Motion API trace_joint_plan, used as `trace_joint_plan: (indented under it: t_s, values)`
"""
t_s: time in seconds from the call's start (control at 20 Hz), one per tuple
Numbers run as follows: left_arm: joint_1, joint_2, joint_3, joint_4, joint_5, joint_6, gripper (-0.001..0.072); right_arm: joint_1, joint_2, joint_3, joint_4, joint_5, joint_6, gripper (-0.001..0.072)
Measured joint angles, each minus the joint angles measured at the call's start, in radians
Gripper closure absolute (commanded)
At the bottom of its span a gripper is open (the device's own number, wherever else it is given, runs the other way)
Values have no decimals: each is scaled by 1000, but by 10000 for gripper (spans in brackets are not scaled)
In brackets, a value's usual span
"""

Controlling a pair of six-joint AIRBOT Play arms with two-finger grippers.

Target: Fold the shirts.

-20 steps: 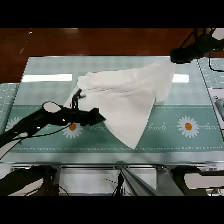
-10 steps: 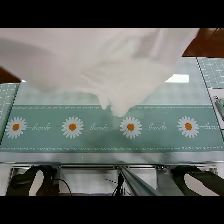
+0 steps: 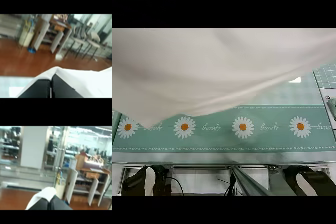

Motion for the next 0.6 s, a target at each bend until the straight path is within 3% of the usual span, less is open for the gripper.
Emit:
trace_joint_plan:
  t_s: [0.35,0.6]
  values:
    - [13,14,-71,14,-270,-99,682,2,-95,-1,-16,305,-10,682]
    - [14,47,-399,61,-291,-65,682,9,-348,-1,-16,363,-16,682]
